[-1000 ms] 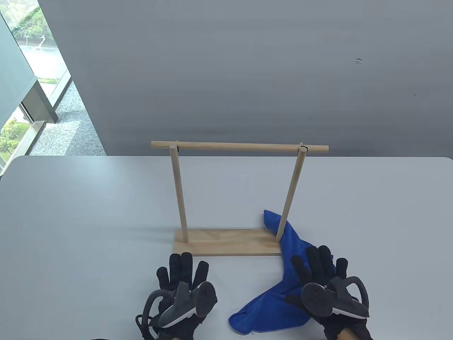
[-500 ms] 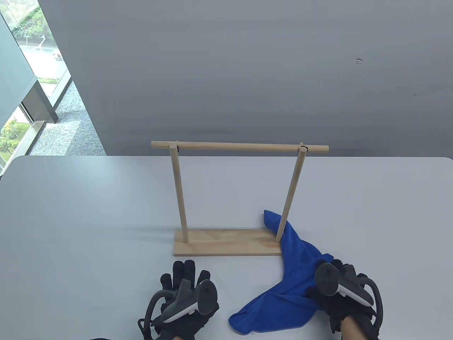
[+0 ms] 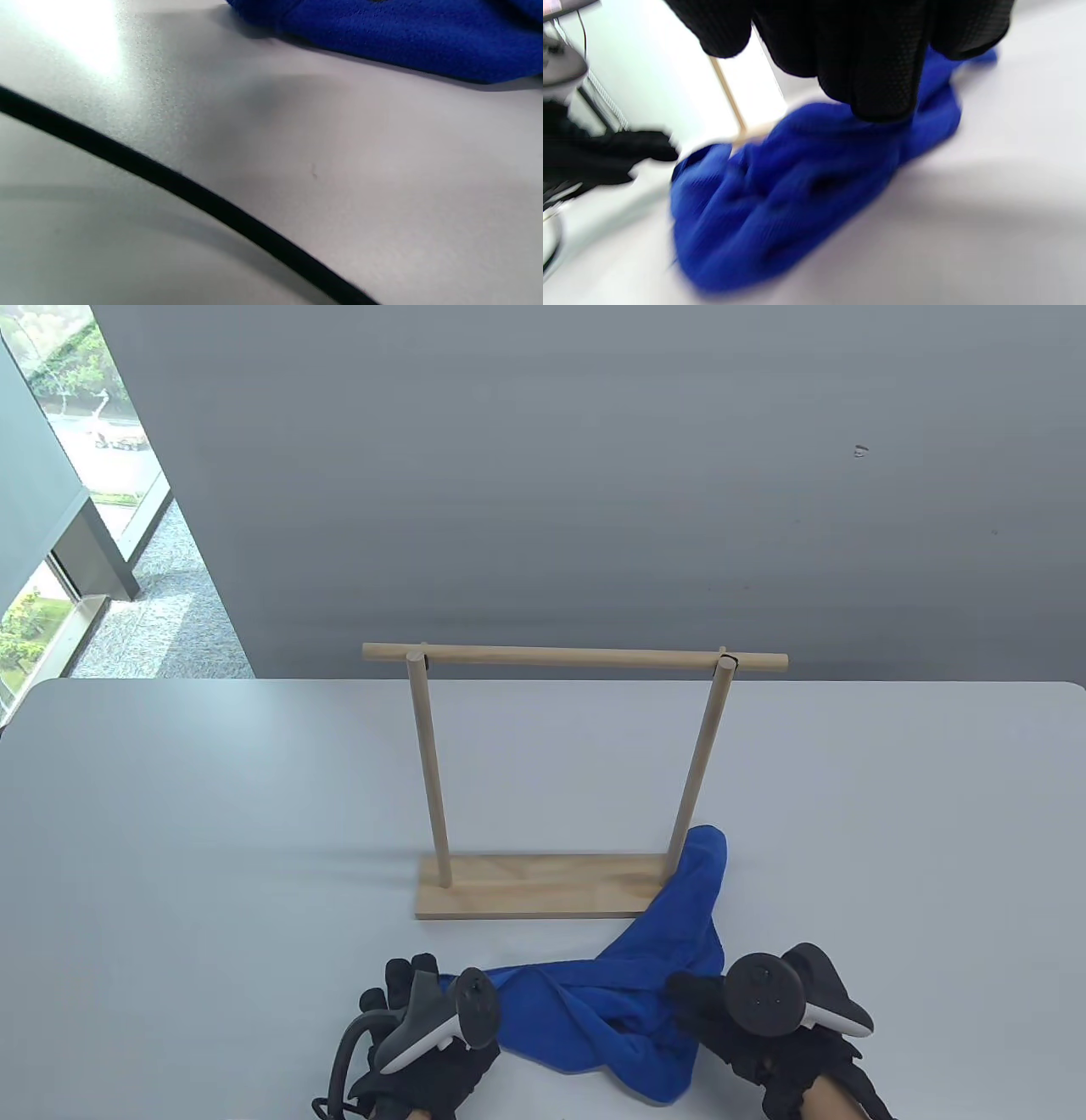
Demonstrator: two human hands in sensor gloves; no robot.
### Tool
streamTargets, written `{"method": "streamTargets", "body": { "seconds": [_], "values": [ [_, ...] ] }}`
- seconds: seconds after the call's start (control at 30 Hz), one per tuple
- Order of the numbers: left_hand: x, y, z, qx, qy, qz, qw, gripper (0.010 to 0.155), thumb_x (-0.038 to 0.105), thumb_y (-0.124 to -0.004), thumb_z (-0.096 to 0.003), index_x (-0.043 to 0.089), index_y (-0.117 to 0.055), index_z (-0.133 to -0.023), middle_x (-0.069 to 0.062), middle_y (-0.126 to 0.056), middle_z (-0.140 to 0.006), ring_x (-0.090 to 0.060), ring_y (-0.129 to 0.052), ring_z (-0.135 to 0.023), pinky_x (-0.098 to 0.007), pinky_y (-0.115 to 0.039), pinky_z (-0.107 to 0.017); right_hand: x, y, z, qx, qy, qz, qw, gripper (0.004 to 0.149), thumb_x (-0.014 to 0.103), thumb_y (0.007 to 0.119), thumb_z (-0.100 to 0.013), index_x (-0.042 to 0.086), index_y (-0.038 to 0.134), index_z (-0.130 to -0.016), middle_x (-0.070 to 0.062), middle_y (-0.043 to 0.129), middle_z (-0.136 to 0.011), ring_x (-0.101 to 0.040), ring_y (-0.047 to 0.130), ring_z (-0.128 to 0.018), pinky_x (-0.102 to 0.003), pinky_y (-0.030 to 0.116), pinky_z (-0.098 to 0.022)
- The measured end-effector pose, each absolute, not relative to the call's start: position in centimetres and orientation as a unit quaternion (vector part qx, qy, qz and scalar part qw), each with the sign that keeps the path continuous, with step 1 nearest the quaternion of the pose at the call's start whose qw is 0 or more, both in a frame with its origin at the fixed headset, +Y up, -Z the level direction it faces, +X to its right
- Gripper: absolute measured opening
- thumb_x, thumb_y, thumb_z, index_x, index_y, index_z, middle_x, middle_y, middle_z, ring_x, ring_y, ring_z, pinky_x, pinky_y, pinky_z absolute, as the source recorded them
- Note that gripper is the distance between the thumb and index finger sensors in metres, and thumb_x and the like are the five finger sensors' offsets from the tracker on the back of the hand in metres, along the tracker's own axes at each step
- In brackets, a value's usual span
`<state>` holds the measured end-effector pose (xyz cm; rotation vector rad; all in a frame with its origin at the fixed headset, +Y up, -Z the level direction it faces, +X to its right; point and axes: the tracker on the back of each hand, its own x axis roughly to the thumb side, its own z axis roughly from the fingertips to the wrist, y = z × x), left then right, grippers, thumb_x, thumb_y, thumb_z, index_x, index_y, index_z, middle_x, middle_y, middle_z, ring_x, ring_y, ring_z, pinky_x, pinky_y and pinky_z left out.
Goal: Drape square towel over desktop hanging rack bar
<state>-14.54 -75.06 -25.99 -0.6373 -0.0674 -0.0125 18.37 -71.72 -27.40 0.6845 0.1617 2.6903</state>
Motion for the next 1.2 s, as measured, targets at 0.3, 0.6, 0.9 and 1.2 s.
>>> {"method": "streamTargets", "body": {
  "seconds": [0.3, 0.6, 0.9, 1.2],
  "values": [
    [-15.4, -76.1, -27.2, -0.303, 0.01, -0.016, 0.953, 0.082, 0.055, -0.055, -0.0528, 0.018, -0.009, -0.109, -0.025, -0.016, -0.114, -0.052, -0.024, -0.107, -0.071, -0.029, -0.071, 18.5, -74.6, -28.8, 0.206, 0.094, 0.974, 0.008, 0.078, 0.041, 0.078, -0.054, 0.001, 0.04, -0.11, -0.036, 0.04, -0.109, -0.064, 0.043, -0.096, -0.078, 0.033, -0.06],
    [-15.1, -76.7, -27.9, -0.283, 0.028, -0.062, 0.957, 0.078, 0.052, -0.063, -0.0512, 0.017, -0.029, -0.112, -0.022, -0.038, -0.114, -0.049, -0.047, -0.105, -0.069, -0.039, -0.072, 17.3, -72.5, -27.6, 0.173, -0.089, 0.98, -0.032, 0.039, 0.031, 0.068, -0.056, 0.008, 0.078, -0.085, -0.02, 0.072, -0.098, -0.047, 0.074, -0.09, -0.074, 0.041, -0.062],
    [-16.1, -76.3, -27.8, -0.294, 0.023, 0.014, 0.955, 0.083, 0.054, -0.065, -0.0501, 0.014, -0.025, -0.111, -0.023, -0.033, -0.114, -0.049, -0.043, -0.106, -0.069, -0.039, -0.071, 20.5, -67.2, -23.8, 0.186, -0.337, 0.912, 0.143, 0.039, 0.032, 0.066, -0.056, 0.009, 0.074, -0.086, -0.02, 0.07, -0.098, -0.047, 0.074, -0.088, -0.074, 0.041, -0.06],
    [-13.8, -74.1, -29.0, -0.168, 0.024, 0.099, 0.981, 0.057, 0.045, -0.051, -0.0548, 0.021, -0.059, -0.106, -0.018, -0.072, -0.102, -0.043, -0.08, -0.089, -0.064, -0.056, -0.068, 18.5, -66.0, -21.5, 0.259, -0.377, 0.885, 0.086, 0.039, 0.033, 0.065, -0.056, 0.01, 0.074, -0.087, -0.019, 0.07, -0.098, -0.046, 0.074, -0.089, -0.074, 0.041, -0.061]
  ]
}}
